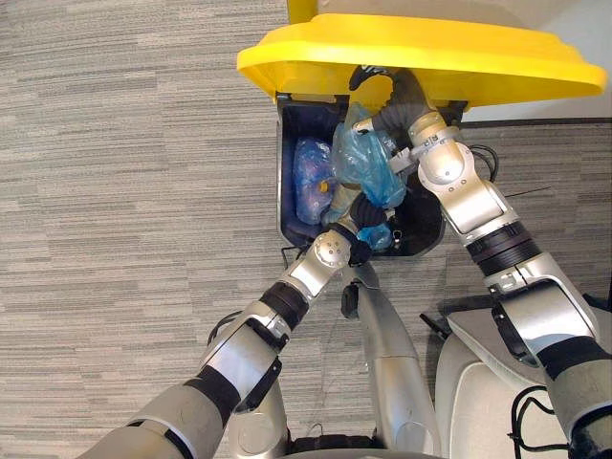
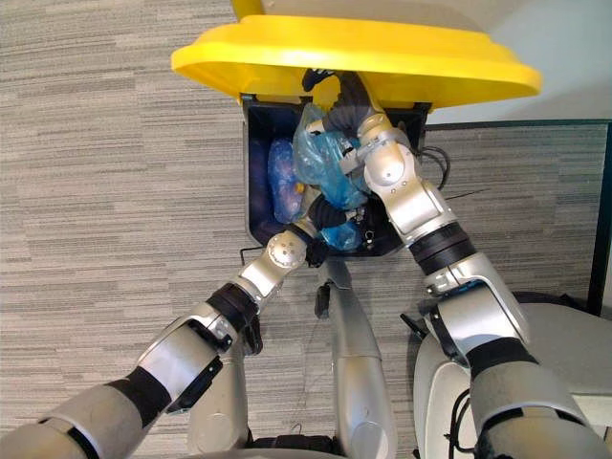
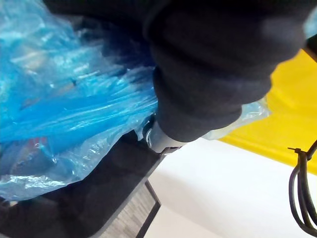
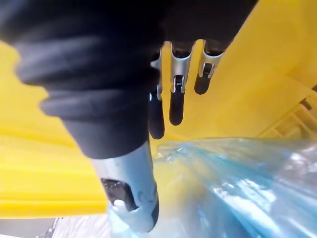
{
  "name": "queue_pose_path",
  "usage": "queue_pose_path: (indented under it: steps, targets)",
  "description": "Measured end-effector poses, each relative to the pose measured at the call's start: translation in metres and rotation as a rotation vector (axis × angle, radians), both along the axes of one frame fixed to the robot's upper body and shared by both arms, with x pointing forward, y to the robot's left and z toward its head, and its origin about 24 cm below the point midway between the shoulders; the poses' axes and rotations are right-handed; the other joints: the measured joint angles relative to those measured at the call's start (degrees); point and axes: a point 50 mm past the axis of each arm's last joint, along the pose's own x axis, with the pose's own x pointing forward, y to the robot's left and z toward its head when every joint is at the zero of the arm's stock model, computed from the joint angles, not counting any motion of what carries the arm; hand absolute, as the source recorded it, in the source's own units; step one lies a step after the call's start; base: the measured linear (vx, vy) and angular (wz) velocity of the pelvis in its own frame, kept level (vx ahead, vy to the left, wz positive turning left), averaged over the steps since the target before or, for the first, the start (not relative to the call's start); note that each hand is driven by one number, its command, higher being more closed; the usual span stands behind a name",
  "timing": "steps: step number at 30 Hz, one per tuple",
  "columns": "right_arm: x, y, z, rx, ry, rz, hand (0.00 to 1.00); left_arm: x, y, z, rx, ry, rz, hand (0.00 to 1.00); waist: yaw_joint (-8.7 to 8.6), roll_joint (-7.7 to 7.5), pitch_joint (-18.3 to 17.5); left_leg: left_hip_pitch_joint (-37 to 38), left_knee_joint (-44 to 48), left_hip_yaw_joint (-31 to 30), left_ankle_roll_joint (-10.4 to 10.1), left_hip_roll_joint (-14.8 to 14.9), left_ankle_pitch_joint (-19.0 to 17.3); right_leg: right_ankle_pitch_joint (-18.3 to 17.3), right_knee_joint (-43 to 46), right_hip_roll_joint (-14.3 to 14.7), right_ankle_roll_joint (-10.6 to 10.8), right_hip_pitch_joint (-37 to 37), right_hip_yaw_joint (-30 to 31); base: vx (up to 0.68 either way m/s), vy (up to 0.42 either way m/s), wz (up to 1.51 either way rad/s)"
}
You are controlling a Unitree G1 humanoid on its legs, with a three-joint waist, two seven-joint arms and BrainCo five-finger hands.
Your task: Gather rubbish on tea table into small bin, then transfer packed bag to large trash can.
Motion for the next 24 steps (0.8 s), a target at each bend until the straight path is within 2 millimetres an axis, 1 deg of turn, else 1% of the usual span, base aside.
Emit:
queue_pose_path:
  steps: [4,5,9,17,24]
  targets:
    - [-0.001,0.006,0.002,-0.007,-0.006,0.015,0.00,0.002,0.001,-0.002,0.007,0.003,0.029,1.00,-0.07,0.00,0.0,-0.1,0.3,0.1,-0.1,0.3,0.0,-0.2,0.4,0.1,-0.2,0.0,-0.1,0.06,-0.027,0.01]
    - [-0.001,0.007,0.002,-0.005,-0.007,0.019,0.00,0.002,0.001,-0.002,0.009,0.002,0.033,0.00,-0.06,0.00,0.0,-0.1,0.4,0.1,0.0,0.3,0.0,-0.2,0.4,0.0,-0.2,0.0,-0.1,0.04,-0.014,0.02]
    - [-0.002,0.015,0.003,0.008,-0.008,0.041,0.00,0.004,0.006,-0.004,0.016,0.002,0.057,0.00,-0.03,-0.01,0.0,-0.5,0.8,0.1,0.0,0.7,0.0,-0.2,0.4,0.0,-0.2,0.0,-0.3,0.04,-0.017,0.04]
    - [-0.002,0.017,0.003,0.011,-0.007,0.047,0.00,0.007,0.013,-0.006,0.044,-0.010,0.116,0.00,-0.05,-0.02,0.0,-0.2,0.8,0.1,-0.3,0.7,0.1,-0.2,0.5,-0.1,-0.2,0.3,-0.4,0.05,-0.009,0.01]
    - [-0.003,0.019,0.003,0.010,-0.016,0.052,0.00,0.005,0.018,-0.018,0.073,0.012,0.156,0.00,-0.07,-0.14,-0.1,1.2,0.7,0.0,-0.3,0.6,0.2,-0.5,2.0,-0.9,-0.5,1.4,-0.8,0.04,0.002,0.05]
